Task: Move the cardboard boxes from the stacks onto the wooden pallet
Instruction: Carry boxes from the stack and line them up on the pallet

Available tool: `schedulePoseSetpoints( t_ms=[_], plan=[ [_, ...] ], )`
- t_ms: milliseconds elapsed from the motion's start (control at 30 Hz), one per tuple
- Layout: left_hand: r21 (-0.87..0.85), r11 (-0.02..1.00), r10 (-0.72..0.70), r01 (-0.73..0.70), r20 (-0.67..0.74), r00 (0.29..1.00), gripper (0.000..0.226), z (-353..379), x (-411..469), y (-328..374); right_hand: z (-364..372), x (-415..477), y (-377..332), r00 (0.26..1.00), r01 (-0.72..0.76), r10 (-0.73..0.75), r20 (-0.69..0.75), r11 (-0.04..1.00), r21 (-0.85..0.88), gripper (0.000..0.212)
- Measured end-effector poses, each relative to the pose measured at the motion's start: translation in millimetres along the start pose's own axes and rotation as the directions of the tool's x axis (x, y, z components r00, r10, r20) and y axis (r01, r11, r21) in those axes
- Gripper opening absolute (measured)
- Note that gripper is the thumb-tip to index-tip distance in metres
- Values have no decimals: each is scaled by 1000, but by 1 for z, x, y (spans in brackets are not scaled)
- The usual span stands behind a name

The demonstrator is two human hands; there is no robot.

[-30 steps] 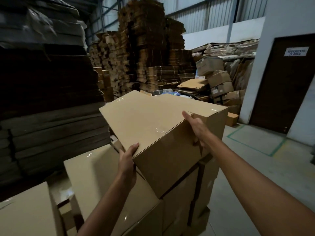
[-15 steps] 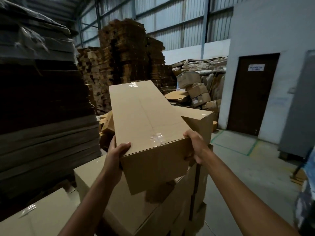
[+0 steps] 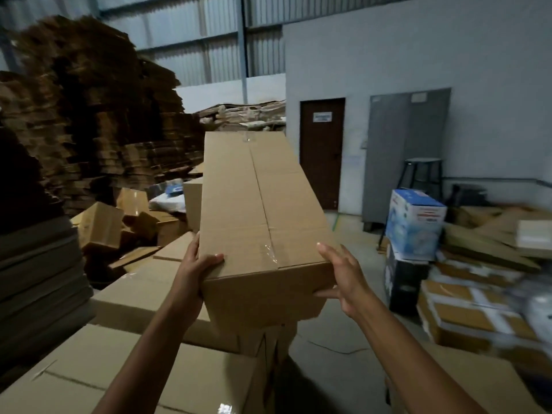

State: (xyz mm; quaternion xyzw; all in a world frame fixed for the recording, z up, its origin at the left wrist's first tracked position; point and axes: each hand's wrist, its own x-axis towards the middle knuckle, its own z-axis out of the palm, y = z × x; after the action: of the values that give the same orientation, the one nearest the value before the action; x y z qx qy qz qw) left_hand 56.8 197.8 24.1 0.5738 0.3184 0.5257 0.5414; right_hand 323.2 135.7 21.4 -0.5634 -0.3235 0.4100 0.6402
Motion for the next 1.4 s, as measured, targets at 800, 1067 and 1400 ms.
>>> schedulePoseSetpoints(
  t_ms=[800,1067,1400],
  plan=[
    [-111,962,-146,248,560,816,94,366,-355,-44,-422,-426,21,775,67,-2,-632,995,80,13],
    [-92,905,-274,416,623,733,78,464,-457,-84,-534,-521,50,680,-27,56,-731,998,51,15],
    [-21,753,-511,658,611,604,83,574,-476,-183,-662,-483,88,574,-268,300,-762,948,171,55]
  ],
)
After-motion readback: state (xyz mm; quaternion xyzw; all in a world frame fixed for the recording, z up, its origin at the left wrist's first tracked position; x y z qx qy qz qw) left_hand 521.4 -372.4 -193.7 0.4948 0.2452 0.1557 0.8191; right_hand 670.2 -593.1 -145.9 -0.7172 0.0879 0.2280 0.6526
